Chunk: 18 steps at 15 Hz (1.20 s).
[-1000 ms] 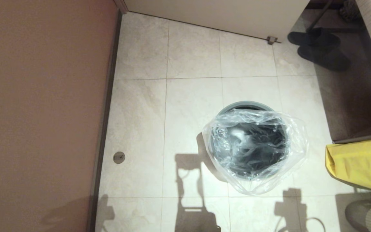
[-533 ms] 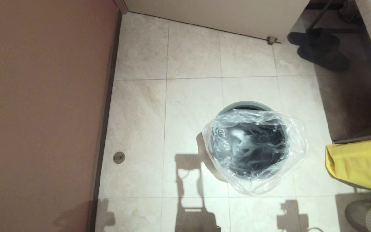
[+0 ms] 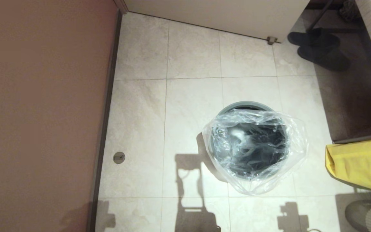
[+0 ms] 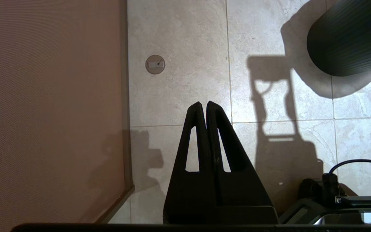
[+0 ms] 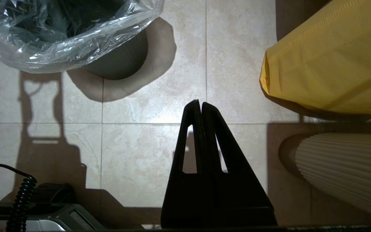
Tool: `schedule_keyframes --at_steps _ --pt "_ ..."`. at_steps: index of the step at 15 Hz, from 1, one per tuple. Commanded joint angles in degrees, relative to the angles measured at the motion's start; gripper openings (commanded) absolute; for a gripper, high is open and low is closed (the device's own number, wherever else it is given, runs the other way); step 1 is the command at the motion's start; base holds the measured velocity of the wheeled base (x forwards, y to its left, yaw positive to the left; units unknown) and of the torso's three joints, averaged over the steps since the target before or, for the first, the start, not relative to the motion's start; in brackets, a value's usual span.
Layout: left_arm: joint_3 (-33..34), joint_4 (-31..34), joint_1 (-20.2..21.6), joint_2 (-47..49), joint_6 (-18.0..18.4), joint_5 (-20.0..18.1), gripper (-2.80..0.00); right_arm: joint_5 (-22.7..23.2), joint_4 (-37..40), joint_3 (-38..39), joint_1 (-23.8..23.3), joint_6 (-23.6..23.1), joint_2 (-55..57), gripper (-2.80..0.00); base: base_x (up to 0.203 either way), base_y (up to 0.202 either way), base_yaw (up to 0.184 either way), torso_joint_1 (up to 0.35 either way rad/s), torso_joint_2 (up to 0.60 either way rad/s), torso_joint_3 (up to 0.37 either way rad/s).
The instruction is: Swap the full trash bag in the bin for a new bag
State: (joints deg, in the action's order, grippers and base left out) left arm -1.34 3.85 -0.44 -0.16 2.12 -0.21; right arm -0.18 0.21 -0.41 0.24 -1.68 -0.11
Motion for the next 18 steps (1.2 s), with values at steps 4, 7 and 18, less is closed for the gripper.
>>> schedule_keyframes --at_steps 4,7,18 --pt "0.10 -0.07 0.00 0.16 -0.54 0.03 -2.80 0.01 -0.12 0.33 0.02 1.77 0.20 -2.80 0.000 0.000 0.000 0.000 0.00 0.000" --pt "0.11 -0.07 0.00 0.16 -0.63 0.03 -2.80 0.01 -0.21 0.33 0.02 1.77 0.11 -2.80 0.000 0.000 0.000 0.000 0.00 0.000" --pt "0.11 -0.07 0.00 0.16 -0.63 0.12 -2.80 0.01 -0.21 0.33 0.02 1.68 0.11 -2.80 0.000 0.000 0.000 0.000 0.00 0.000"
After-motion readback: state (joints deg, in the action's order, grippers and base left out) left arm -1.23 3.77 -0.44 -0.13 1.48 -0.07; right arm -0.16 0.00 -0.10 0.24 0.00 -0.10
